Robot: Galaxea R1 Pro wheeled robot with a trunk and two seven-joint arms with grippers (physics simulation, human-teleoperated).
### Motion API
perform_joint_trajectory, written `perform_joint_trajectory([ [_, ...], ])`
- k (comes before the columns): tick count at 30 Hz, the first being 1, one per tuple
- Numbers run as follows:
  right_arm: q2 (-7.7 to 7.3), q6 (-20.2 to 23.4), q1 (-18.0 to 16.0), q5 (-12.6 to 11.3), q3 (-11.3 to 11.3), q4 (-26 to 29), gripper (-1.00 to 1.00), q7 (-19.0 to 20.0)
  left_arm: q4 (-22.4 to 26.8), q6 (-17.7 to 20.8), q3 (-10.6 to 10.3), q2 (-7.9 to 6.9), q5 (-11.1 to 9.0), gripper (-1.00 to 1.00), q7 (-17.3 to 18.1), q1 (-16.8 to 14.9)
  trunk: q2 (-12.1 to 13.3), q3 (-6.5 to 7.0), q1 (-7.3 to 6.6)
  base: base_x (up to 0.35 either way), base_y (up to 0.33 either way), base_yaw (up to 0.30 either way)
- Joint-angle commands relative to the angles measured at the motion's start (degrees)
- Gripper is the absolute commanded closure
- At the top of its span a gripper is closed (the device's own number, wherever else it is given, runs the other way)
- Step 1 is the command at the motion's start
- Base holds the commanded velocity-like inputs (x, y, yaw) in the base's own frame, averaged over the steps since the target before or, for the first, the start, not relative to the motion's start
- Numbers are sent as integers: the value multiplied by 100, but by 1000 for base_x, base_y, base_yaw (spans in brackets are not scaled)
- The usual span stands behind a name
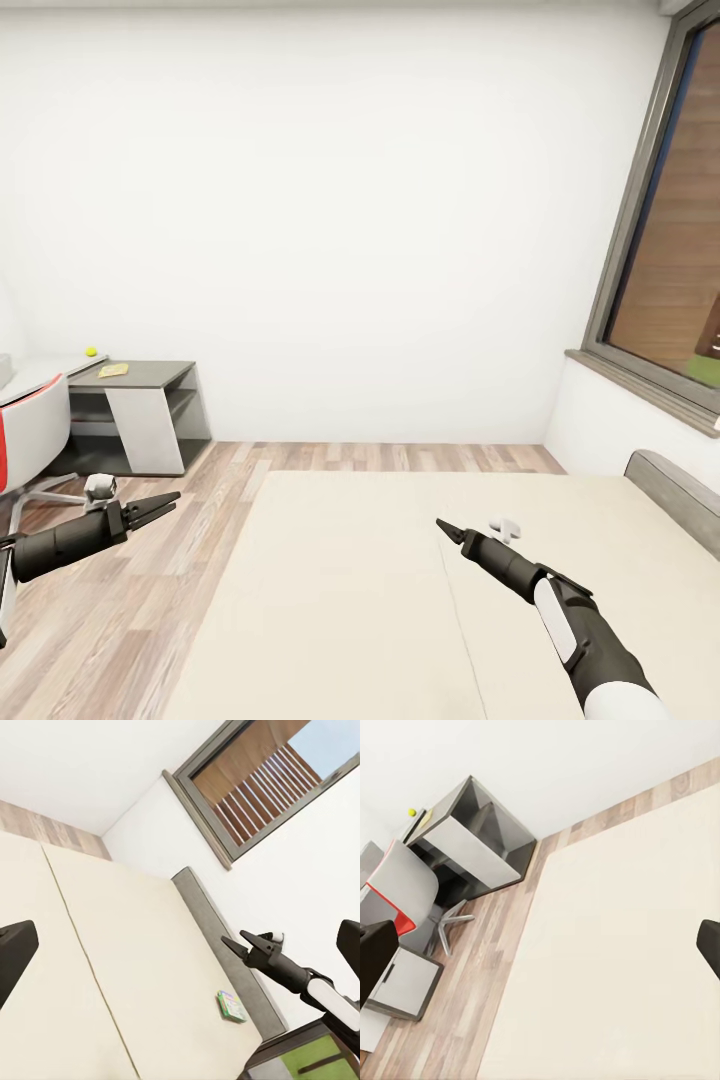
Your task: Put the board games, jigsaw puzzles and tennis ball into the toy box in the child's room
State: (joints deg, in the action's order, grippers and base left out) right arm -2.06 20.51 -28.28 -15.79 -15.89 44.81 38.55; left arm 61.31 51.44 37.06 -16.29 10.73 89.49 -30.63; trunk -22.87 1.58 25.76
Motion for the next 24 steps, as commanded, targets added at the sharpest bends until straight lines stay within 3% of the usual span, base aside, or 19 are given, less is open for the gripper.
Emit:
perform_joint_trajectory([
  [1,1,50,-2,-47,-11,-1,-100,13,3,59,11,3,60,-100,51,-4,-4,-3,2,-4,0,0],
  [14,0,50,-2,-47,-9,1,-100,13,2,59,11,3,60,-100,51,-4,-4,-3,2,-1,-7,0],
  [24,-3,50,-2,-47,-9,1,-100,13,3,59,11,3,60,-100,51,-4,-4,-3,2,0,-164,0],
])
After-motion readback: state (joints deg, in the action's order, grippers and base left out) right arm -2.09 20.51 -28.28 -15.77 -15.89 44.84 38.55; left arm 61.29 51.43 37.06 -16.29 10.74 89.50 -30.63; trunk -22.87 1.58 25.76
